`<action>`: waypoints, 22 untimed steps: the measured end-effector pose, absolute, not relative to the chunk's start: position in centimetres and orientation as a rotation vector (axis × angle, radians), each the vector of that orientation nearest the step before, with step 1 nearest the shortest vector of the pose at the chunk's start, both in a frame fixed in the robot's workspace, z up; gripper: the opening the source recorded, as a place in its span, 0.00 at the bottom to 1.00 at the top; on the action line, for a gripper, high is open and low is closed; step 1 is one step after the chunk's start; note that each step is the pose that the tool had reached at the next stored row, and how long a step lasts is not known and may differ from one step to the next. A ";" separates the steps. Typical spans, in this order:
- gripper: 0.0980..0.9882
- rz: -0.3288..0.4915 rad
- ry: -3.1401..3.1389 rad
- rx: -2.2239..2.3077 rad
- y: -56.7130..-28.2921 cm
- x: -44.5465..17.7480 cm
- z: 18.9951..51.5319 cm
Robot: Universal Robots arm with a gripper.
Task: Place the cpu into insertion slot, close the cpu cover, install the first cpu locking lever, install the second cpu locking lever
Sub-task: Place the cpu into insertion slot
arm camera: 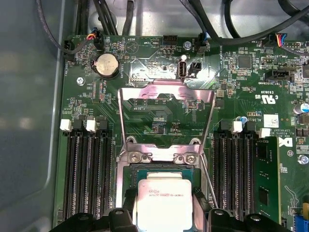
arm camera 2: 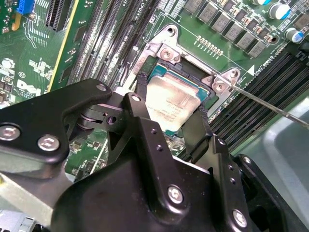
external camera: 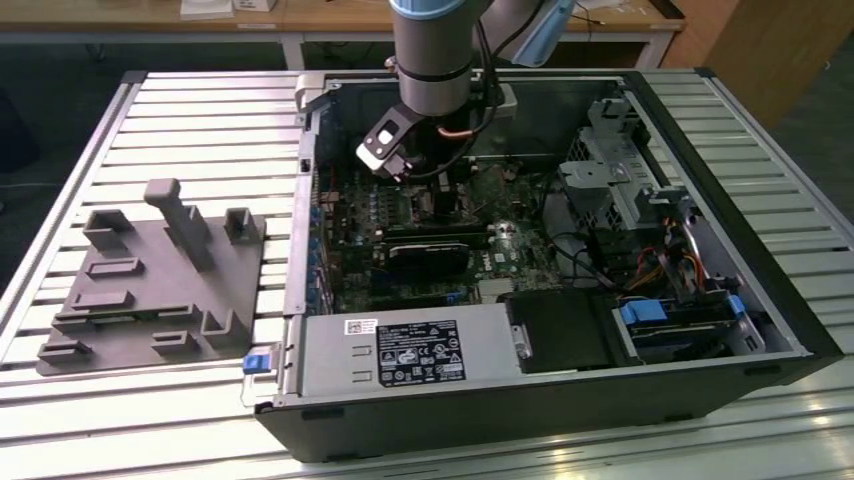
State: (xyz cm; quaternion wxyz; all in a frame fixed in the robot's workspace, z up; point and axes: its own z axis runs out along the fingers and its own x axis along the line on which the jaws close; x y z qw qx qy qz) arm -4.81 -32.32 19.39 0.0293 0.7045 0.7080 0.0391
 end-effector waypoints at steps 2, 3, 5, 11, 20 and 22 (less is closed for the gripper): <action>0.50 0.120 2.184 2.173 -32.3 -4.8 19.4; 0.50 0.120 2.184 2.173 -32.3 -4.8 19.5; 0.50 0.121 2.184 2.173 -32.3 -4.8 19.6; 0.50 0.120 2.183 2.173 -32.2 -4.8 19.6; 0.50 0.121 2.184 2.173 -32.2 -4.7 19.4; 0.50 0.120 2.184 2.173 -32.2 -4.7 19.4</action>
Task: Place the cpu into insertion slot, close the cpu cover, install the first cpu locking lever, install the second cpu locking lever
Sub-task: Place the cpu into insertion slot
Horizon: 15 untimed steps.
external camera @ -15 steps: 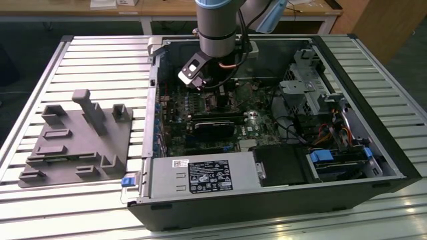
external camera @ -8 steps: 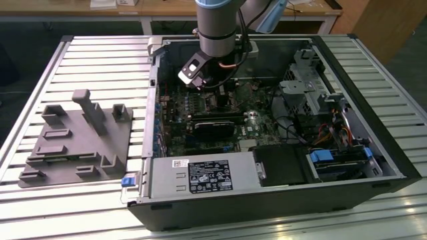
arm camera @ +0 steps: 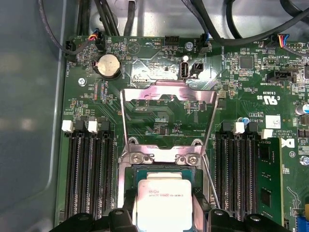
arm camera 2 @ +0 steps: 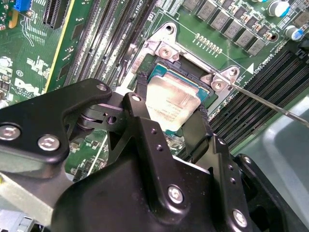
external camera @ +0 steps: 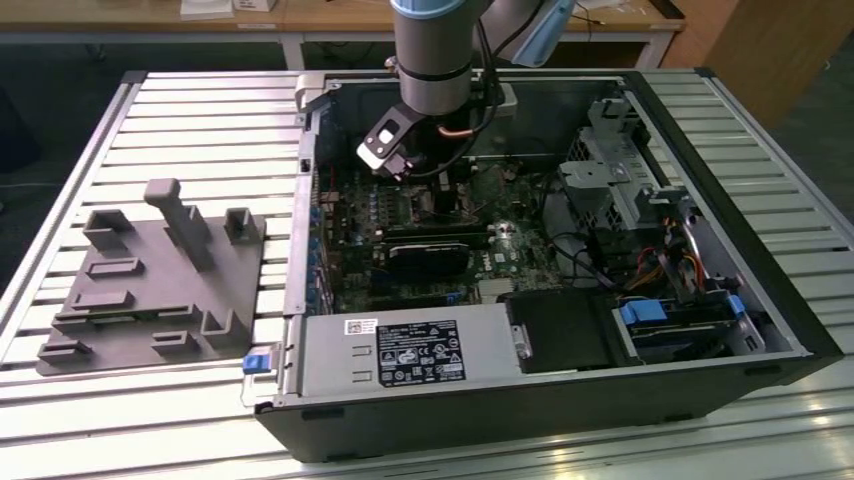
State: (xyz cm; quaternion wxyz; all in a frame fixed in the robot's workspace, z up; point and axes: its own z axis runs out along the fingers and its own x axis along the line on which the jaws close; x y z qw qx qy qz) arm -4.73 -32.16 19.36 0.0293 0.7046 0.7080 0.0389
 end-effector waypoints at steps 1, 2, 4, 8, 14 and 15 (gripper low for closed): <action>0.50 0.120 2.184 2.173 -32.2 -4.7 19.4; 0.50 0.120 2.183 2.173 -32.2 -4.7 19.3; 0.50 0.121 2.184 2.173 -32.2 -4.7 19.3; 0.50 0.120 2.184 2.173 -32.2 -4.7 19.3; 0.50 0.120 2.170 2.186 -32.2 -4.7 19.3; 0.50 0.120 2.167 2.189 -32.2 -4.7 19.3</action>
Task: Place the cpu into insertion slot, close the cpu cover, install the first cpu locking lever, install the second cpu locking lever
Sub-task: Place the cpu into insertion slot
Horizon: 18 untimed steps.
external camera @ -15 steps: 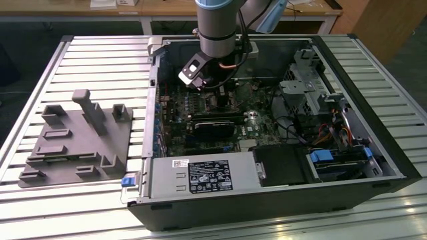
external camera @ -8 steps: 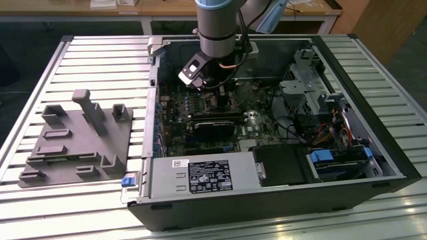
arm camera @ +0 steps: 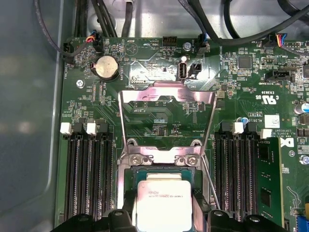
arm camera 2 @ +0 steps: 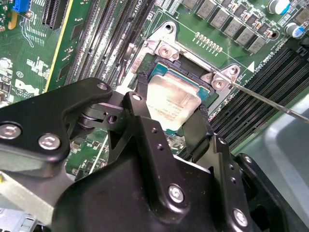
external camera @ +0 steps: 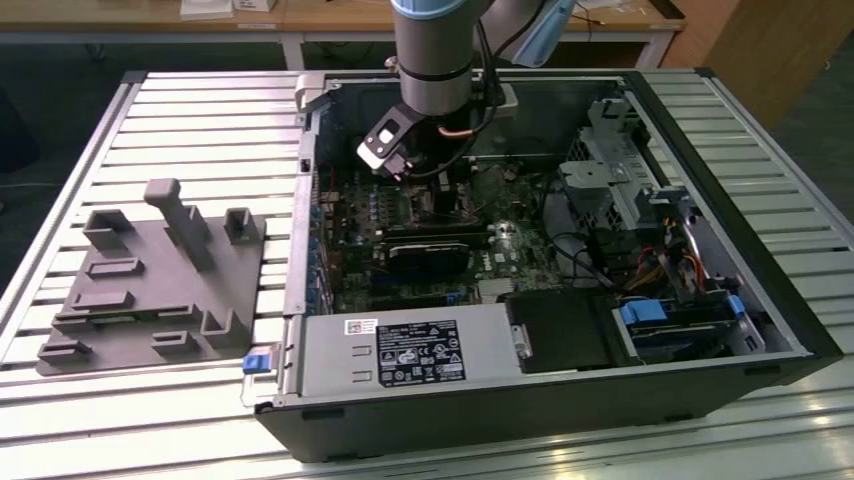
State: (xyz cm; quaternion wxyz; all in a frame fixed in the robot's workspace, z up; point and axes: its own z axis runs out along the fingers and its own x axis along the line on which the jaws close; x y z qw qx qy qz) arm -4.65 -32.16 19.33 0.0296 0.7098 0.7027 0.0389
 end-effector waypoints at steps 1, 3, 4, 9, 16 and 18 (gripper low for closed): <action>0.50 0.120 2.165 2.191 -32.2 -4.6 19.3; 0.50 0.120 2.165 2.191 -32.2 -4.6 19.3; 0.50 0.120 2.165 2.191 -32.2 -4.6 19.3; 0.51 0.120 2.165 2.191 -32.2 -4.6 19.3; 0.58 0.120 2.164 2.191 -32.2 -4.6 19.5; 0.58 0.120 2.164 2.191 -32.2 -4.6 19.8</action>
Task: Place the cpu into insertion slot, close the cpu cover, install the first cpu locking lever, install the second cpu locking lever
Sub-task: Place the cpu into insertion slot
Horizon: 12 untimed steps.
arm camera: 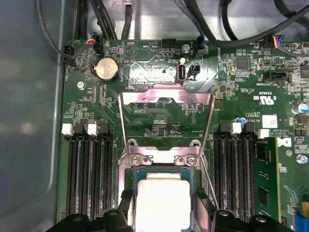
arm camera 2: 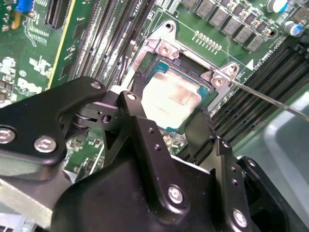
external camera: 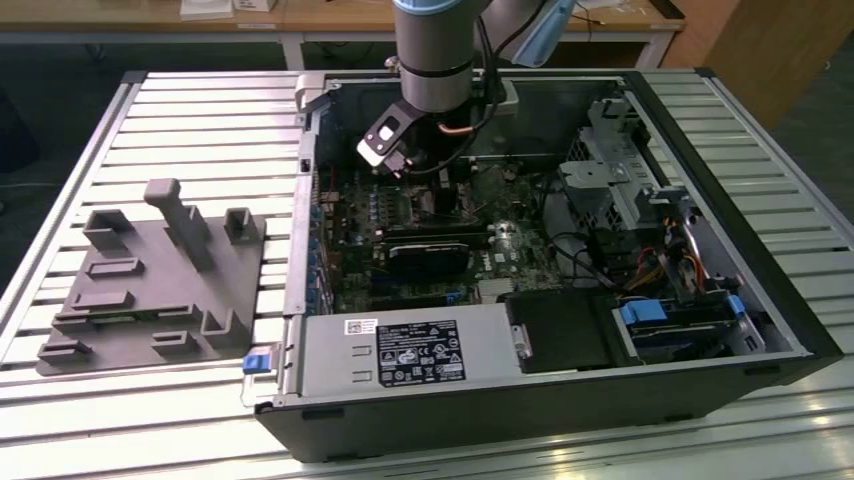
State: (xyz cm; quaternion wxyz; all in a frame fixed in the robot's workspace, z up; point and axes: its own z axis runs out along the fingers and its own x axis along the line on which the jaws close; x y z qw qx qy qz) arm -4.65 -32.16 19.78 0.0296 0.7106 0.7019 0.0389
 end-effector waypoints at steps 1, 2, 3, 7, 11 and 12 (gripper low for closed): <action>0.58 0.120 2.164 2.191 -32.2 -4.6 20.0; 0.58 0.120 2.164 2.191 -32.2 -4.6 20.2; 0.58 0.120 2.165 2.191 -32.2 -4.6 20.4; 0.58 0.120 2.165 2.191 -32.2 -4.6 21.1; 0.58 0.121 2.165 2.192 -32.2 -4.6 21.1; 0.58 0.120 2.165 2.191 -32.2 -4.6 21.1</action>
